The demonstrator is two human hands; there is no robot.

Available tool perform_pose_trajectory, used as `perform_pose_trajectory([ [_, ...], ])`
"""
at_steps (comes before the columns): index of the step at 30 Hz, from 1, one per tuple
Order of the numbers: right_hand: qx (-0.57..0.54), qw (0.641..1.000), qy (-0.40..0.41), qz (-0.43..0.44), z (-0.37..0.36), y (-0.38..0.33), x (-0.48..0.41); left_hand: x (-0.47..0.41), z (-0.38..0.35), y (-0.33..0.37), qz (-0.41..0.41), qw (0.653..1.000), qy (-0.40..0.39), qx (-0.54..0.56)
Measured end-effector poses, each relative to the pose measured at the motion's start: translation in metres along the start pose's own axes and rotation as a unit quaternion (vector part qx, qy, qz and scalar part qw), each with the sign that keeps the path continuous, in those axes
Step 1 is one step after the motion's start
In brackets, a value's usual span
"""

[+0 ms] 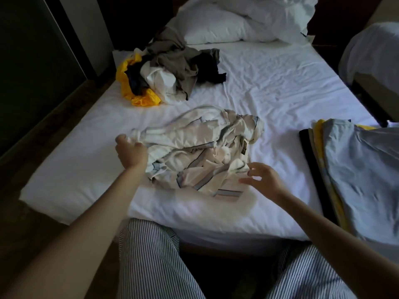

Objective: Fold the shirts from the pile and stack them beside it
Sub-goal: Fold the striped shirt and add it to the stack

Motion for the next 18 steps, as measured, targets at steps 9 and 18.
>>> perform_pose_trajectory([
  [9,0.053,0.977,-0.158,0.132,-0.007,-0.016,0.027,0.17,-0.114,0.035,-0.407,0.78,-0.424,-0.212],
  [18,-0.185,0.964,-0.067,-0.181,0.003,0.003,0.01,0.238,-0.113,0.028,-0.515,0.71,-0.446,-0.179],
])
Point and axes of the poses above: each hand's wrist, its own x-axis away from the middle knuckle, its own z-axis out of the back of the hand, y = z × x, the point moved 8 cm from there along -x, towards the middle knuckle, and after that the axes turned 2 degrees about x, right-handed, at the moved point
